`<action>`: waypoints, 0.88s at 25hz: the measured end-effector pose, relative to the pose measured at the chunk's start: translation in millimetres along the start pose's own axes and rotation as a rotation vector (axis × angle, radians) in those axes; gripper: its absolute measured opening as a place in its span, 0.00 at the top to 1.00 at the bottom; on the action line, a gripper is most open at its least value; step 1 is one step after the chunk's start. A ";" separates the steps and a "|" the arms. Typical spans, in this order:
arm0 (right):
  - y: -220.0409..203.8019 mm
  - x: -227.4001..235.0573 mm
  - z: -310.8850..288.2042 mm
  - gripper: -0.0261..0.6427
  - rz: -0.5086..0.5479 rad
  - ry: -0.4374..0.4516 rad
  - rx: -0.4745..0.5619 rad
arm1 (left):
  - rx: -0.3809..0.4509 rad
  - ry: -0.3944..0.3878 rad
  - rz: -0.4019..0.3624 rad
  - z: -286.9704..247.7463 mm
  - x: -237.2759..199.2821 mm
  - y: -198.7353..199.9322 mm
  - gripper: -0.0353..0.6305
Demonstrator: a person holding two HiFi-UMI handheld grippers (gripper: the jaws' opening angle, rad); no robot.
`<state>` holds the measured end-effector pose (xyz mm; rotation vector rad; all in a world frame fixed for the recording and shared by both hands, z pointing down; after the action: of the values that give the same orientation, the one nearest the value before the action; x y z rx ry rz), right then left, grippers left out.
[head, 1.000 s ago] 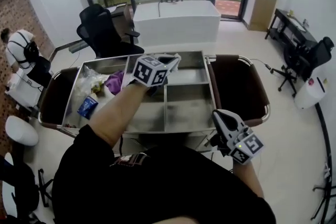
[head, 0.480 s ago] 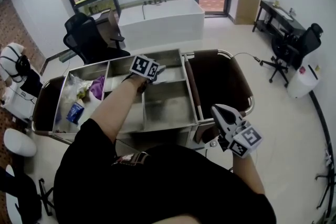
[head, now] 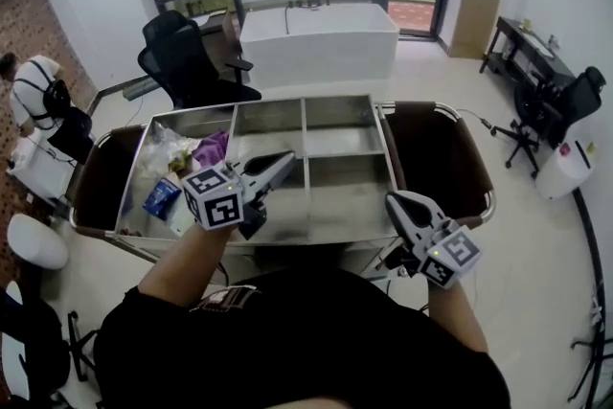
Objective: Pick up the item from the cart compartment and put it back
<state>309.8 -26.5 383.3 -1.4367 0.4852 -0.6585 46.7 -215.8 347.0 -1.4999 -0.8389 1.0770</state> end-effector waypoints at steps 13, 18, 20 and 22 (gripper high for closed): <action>-24.5 -34.8 -147.6 0.96 -0.089 0.152 -0.054 | 0.094 0.026 0.126 152.9 -43.5 -41.9 0.95; -22.4 -33.5 -160.3 0.96 -0.070 0.168 -0.098 | 0.135 0.049 0.148 160.4 -50.9 -44.0 0.95; -19.8 -32.8 -161.4 0.96 -0.075 0.171 -0.112 | 0.147 0.051 0.151 159.8 -51.9 -44.0 0.95; -16.5 -31.7 -161.8 0.96 -0.075 0.176 -0.121 | 0.154 0.053 0.145 157.0 -51.3 -42.8 0.95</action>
<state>176.6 -124.9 382.6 -1.5231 0.6196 -0.8321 -116.8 -200.0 393.5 -1.4693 -0.6037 1.1760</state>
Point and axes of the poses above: the fingertips, and each gripper's own axes: z backward along the fingers, x to its right, y out of its top, the point moved 9 cm from there along z, backward along the fingers, and after that the axes turned 13 degrees about y, right-handed, at the moved point
